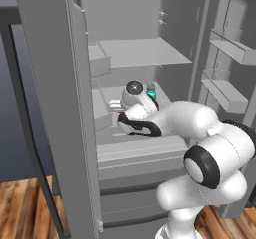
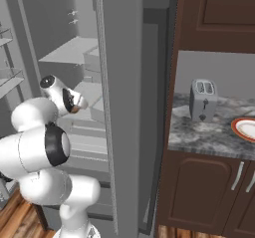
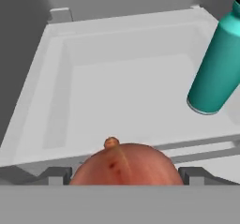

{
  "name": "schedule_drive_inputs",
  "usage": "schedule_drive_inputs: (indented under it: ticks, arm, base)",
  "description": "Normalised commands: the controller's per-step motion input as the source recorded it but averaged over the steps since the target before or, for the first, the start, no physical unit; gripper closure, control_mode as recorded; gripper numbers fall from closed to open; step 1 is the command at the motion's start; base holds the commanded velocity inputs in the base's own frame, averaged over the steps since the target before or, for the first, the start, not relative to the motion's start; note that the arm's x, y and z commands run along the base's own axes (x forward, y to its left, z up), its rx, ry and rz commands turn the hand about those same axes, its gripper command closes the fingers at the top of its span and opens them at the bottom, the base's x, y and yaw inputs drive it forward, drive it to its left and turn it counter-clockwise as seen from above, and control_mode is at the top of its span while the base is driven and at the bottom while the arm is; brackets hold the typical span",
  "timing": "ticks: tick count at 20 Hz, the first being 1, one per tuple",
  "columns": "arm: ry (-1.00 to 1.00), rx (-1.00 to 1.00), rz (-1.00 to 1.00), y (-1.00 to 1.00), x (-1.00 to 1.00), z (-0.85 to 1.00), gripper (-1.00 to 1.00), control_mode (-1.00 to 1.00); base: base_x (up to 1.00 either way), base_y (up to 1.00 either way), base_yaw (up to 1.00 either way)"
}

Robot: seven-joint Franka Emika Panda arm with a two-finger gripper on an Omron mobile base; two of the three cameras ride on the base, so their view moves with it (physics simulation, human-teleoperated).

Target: Pick onion from the fridge and place it on the plate on the counter.

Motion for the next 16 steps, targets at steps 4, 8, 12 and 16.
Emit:
schedule_drive_inputs:
  ticks: [4, 8, 12, 16]
  arm:
    - [0.02, 0.02, 0.0, -0.14, -0.87, 0.56, 1.0, -1.0]
    - [0.0, 0.0, -0.01, -0.3, -0.81, 0.2, 1.0, -1.0]
    - [0.0, 0.0, -0.04, -0.51, -0.65, 0.0, 1.0, -1.0]
    - [0.0, 0.0, -0.08, -0.46, -0.61, 0.05, 1.0, -1.0]
  base:
    - [0.0, 0.0, 0.0]
    - [0.0, 0.0, 0.0]
    - [0.0, 0.0, 0.0]
    - [0.0, 0.0, 0.0]
